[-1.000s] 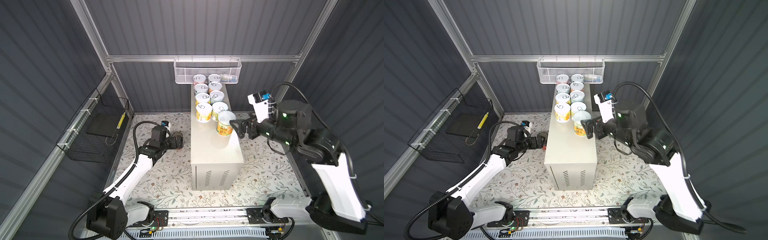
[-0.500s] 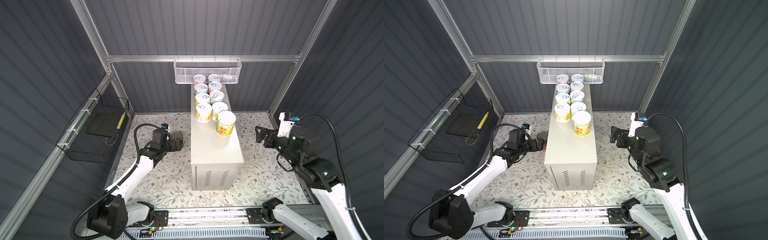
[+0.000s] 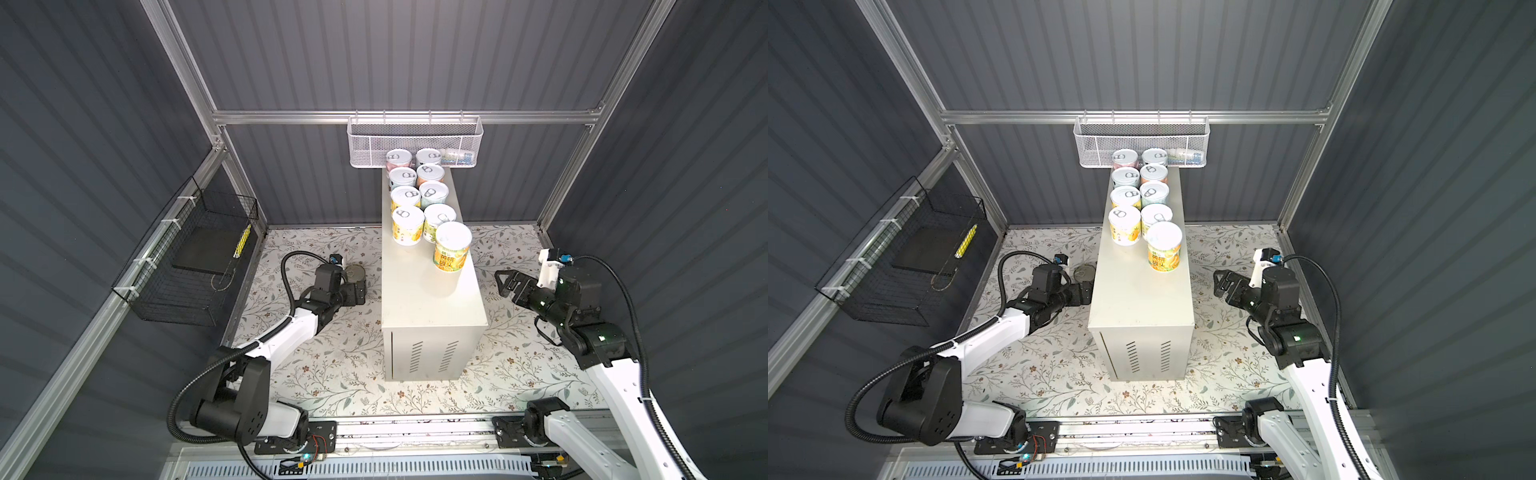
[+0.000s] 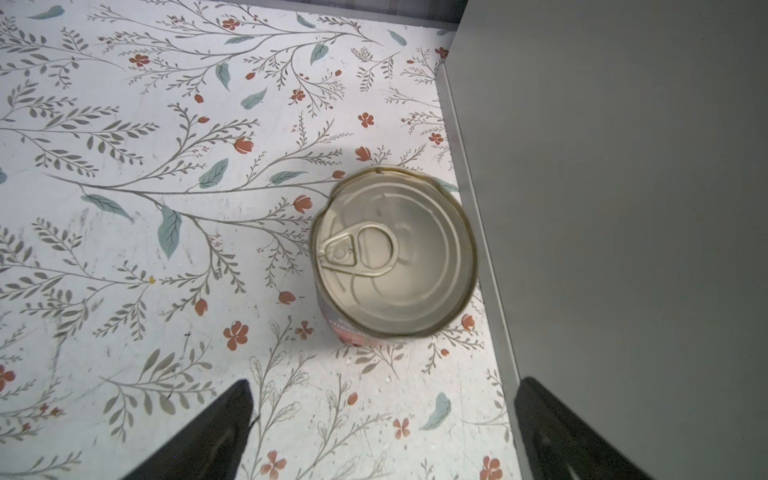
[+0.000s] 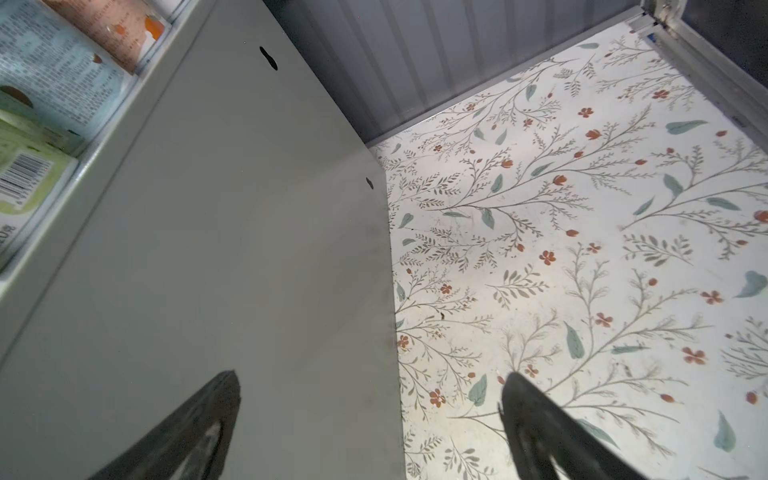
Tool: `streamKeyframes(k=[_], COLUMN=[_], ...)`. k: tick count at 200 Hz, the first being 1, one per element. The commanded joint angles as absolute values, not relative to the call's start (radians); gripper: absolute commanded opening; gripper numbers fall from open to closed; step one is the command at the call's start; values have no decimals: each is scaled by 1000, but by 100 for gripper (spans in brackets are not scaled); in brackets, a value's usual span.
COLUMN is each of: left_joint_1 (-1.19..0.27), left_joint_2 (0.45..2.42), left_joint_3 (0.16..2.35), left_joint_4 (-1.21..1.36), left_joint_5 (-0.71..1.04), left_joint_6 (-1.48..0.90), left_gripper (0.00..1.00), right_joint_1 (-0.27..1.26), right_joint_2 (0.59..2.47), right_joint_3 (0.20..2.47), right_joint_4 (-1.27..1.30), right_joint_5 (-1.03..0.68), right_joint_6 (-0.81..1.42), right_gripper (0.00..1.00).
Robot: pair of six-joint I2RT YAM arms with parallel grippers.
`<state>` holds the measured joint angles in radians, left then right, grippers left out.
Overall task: Place and organize the canned foods onto the counter
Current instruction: 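Grasp the red-labelled tomato can on the floor with the left gripper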
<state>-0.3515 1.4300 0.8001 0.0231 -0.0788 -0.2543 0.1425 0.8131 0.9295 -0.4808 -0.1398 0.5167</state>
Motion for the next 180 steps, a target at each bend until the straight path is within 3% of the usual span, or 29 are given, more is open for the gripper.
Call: streamKeyframes(k=[1,120,180], left_joint_1=[-347,-359,-360], left_joint_2=[1486,1773,1840], left_joint_3=[799,862,904], left_joint_4=[131,394,394], left_joint_5=[-94,-147,-174], left_joint_6=[-232,-229,-249], left_gripper=[100,96,87], right_joint_1=[138,137,137], right_joint_2=[819,874,920], right_joint_3=[952,959,929], right_joint_4=[-432,-398,-394], right_joint_5=[-187,-230,-188], right_joint_6=[518,480,478], right_gripper=[99,99,99])
